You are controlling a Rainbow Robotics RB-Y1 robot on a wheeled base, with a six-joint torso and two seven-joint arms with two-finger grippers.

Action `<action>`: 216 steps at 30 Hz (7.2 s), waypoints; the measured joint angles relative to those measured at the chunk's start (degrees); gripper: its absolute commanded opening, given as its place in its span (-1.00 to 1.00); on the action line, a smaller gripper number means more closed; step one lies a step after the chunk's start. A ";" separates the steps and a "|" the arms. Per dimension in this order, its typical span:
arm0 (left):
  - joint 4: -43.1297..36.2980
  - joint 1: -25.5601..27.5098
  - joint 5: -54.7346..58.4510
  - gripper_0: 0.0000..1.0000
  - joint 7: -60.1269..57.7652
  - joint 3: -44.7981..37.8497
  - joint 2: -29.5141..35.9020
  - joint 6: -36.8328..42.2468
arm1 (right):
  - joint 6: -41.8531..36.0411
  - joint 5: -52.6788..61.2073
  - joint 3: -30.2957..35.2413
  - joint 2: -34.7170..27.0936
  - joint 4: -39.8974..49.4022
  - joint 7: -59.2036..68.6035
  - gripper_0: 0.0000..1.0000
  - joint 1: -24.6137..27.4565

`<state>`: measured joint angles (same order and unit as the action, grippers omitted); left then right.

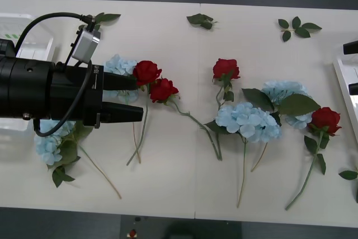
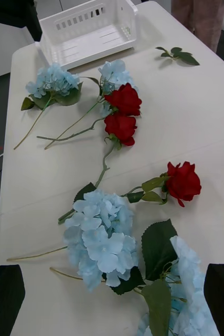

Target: Put the red flowers into the right box and the blue flowers into the left box

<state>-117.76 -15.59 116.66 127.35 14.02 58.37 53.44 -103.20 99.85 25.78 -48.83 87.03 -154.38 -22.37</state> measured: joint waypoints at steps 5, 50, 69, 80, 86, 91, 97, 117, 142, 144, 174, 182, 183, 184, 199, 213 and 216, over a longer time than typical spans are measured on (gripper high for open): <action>0.53 2.88 1.81 1.00 0.00 0.21 -2.82 -0.01 | 0.00 0.00 0.01 0.00 0.00 0.00 1.00 0.00; -9.99 23.72 -43.78 1.00 -92.53 -15.49 6.34 14.23 | 13.73 -24.64 -5.21 0.22 3.23 43.55 1.00 11.61; -0.79 10.56 -58.25 1.00 -105.45 4.19 4.04 14.23 | 22.23 -44.03 -16.11 0.77 10.33 72.67 1.00 17.43; 7.83 3.93 -59.51 1.00 -105.46 11.55 2.09 14.16 | 22.23 -50.38 -20.20 4.15 10.54 79.36 1.00 17.80; 11.86 0.81 -60.86 1.00 -105.46 16.51 1.68 12.93 | 22.11 -51.36 -20.04 6.62 10.54 79.36 1.00 19.17; 14.64 -1.50 -60.89 1.00 -105.46 19.81 0.34 12.91 | 22.10 -52.92 -20.04 8.34 10.55 79.36 1.00 20.07; 15.21 -1.80 -61.96 1.00 -105.46 20.05 -1.34 12.91 | 22.09 -56.83 -20.04 11.24 10.55 79.36 1.00 20.18; 19.42 -4.40 -67.31 -0.72 -105.46 23.81 -2.22 12.91 | 24.79 -65.23 -20.04 17.62 10.55 79.36 -1.00 20.18; 13.81 -4.38 -68.23 -1.00 -103.71 12.30 4.29 20.36 | 19.44 -63.31 -14.63 12.50 22.99 79.34 -1.00 20.19; 13.83 -4.37 -68.24 -1.00 -100.03 7.20 5.36 22.82 | 17.89 -62.72 -12.07 11.89 25.56 79.23 -1.00 20.19; 50.63 -11.61 -72.47 0.50 -63.59 -2.10 5.43 -6.55 | 26.85 -55.54 0.08 -4.62 -25.59 43.78 -1.00 -6.01; 52.25 -11.61 -75.09 1.00 -63.59 -2.13 5.43 -11.42 | 37.90 -55.55 -7.02 -5.44 -33.22 42.17 -1.00 -5.97; 52.33 -11.61 -75.09 1.00 -63.59 -2.13 5.43 -11.69 | 38.77 -55.55 -7.65 -5.44 -33.78 42.17 -1.00 -5.97; 52.31 -11.61 -75.06 1.00 -63.59 -2.13 5.43 -11.89 | 39.95 -55.55 -8.25 -5.43 -34.31 42.17 -1.00 -5.97; 21.71 -0.93 -60.14 1.00 -66.04 -18.13 4.44 2.02 | 44.44 -54.97 -10.92 -5.43 -36.52 42.17 0.77 -5.96; -5.51 16.02 -64.25 1.00 -82.26 -19.75 -8.09 5.98 | 23.11 -40.33 -5.26 -5.32 -25.19 42.18 0.78 -2.20; -6.62 15.97 -69.39 1.00 -84.02 -14.11 -11.10 5.98 | 21.36 -39.28 -4.57 -4.02 -18.52 42.83 0.78 1.72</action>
<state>-124.38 0.38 47.27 43.33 -0.08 47.27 59.42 -81.84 60.56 21.21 -52.85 68.52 -111.55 -20.65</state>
